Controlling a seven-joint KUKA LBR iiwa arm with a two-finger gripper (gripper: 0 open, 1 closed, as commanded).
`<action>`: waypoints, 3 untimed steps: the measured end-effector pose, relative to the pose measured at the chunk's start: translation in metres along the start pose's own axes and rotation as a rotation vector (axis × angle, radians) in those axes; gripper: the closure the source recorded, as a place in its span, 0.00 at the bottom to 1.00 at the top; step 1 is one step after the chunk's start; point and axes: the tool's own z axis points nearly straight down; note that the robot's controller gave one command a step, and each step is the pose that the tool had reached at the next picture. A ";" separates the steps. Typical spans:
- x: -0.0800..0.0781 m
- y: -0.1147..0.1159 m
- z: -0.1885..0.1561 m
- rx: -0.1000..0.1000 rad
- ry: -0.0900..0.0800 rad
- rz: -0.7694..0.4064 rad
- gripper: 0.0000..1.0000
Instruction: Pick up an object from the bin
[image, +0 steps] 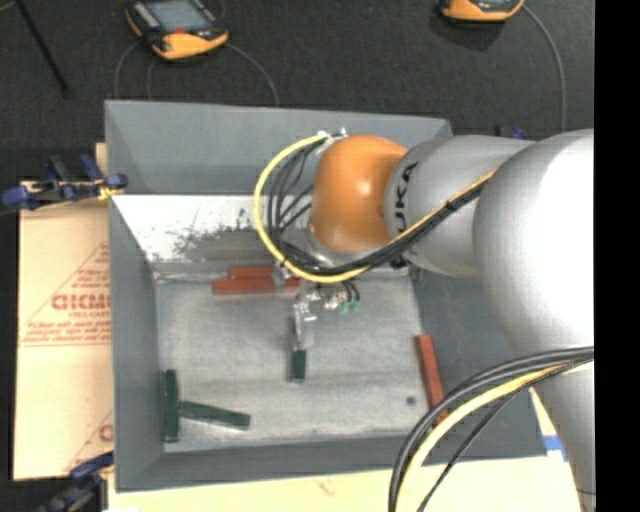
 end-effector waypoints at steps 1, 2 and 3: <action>-0.012 0.023 -0.003 -0.001 -0.005 -0.116 0.00; -0.025 0.062 0.000 0.000 -0.005 -0.292 0.00; -0.026 0.077 -0.002 -0.005 -0.008 -0.589 1.00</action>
Offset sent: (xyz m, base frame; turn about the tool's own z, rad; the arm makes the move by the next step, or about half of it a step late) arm 0.0185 0.0808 -0.0051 -0.3195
